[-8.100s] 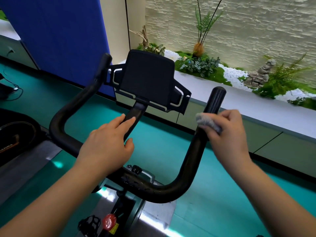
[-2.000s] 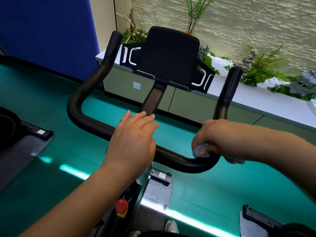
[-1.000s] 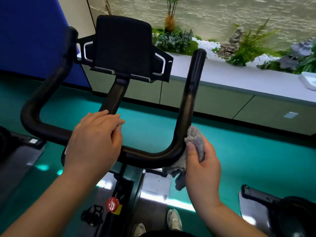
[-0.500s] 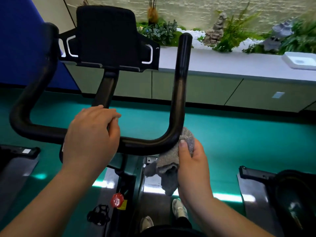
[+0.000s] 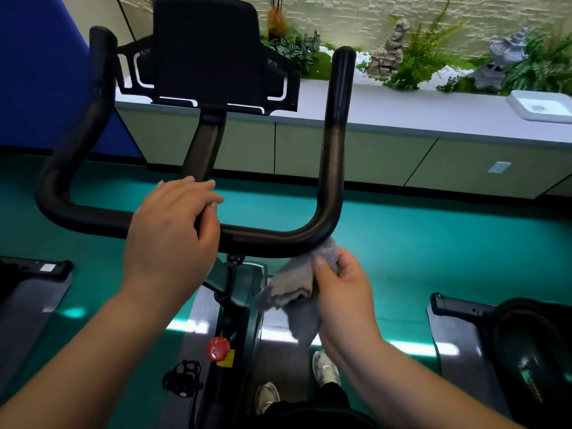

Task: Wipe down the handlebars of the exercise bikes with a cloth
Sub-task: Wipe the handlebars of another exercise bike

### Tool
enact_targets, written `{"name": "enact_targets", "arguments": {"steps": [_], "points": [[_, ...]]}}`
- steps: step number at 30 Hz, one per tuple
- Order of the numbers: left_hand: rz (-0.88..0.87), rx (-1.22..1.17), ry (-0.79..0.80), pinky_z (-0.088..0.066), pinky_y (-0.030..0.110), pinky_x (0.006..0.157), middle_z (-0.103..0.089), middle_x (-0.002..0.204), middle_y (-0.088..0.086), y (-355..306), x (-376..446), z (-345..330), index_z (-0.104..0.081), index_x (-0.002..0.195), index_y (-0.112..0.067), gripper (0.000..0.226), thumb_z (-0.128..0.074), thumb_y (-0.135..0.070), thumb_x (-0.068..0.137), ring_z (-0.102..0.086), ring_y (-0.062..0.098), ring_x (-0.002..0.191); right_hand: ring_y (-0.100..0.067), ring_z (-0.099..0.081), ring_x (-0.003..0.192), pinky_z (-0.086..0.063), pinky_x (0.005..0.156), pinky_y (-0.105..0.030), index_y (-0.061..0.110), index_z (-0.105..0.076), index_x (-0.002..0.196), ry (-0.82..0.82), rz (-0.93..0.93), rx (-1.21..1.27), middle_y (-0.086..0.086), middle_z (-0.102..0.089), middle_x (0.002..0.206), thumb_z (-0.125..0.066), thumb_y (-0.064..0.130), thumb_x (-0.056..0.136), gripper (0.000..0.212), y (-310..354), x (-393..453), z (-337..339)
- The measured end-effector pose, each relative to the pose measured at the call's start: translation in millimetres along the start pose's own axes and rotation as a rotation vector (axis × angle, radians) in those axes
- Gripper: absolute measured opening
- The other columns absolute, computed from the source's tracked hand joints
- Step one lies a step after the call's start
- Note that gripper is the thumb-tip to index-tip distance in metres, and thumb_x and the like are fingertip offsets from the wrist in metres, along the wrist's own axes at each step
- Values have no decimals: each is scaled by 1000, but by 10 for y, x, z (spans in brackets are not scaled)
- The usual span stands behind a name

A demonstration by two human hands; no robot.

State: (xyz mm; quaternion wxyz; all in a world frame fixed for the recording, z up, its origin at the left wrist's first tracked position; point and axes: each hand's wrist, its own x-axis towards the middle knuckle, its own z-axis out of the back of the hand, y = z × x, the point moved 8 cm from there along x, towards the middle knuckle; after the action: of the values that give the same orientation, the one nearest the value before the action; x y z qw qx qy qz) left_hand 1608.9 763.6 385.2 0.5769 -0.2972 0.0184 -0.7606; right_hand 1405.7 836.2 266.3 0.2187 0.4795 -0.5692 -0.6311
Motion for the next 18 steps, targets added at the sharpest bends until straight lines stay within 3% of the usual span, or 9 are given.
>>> {"name": "enact_targets", "arguments": {"steps": [3, 10, 18], "points": [[-24, -31, -10, -35, 38, 109, -66, 118, 2, 33, -44, 43, -70, 103, -13, 26, -46, -17, 92, -56, 18, 117, -34, -67, 95, -51, 91, -55, 14, -63, 101, -43, 17, 84, -11, -72, 96, -55, 10, 95, 11, 69, 124, 63], [-51, -58, -35, -36, 38, 109, -66, 119, 2, 74, -55, 79, -69, 104, -12, 25, -47, -15, 92, -57, 17, 116, -33, -68, 96, -53, 91, -51, 15, -66, 95, 150, -105, 59, -11, -72, 95, -61, 11, 91, 7, -238, -186, -448], [-85, -99, -70, -35, 30, 109, -65, 120, -2, 149, -59, 129, -69, 105, -13, 24, -49, -13, 92, -57, 13, 116, -32, -68, 90, -54, 84, -47, 8, -65, 97, 159, -30, 62, -14, -73, 92, -60, 4, 90, 9, -123, -151, -303]]}}
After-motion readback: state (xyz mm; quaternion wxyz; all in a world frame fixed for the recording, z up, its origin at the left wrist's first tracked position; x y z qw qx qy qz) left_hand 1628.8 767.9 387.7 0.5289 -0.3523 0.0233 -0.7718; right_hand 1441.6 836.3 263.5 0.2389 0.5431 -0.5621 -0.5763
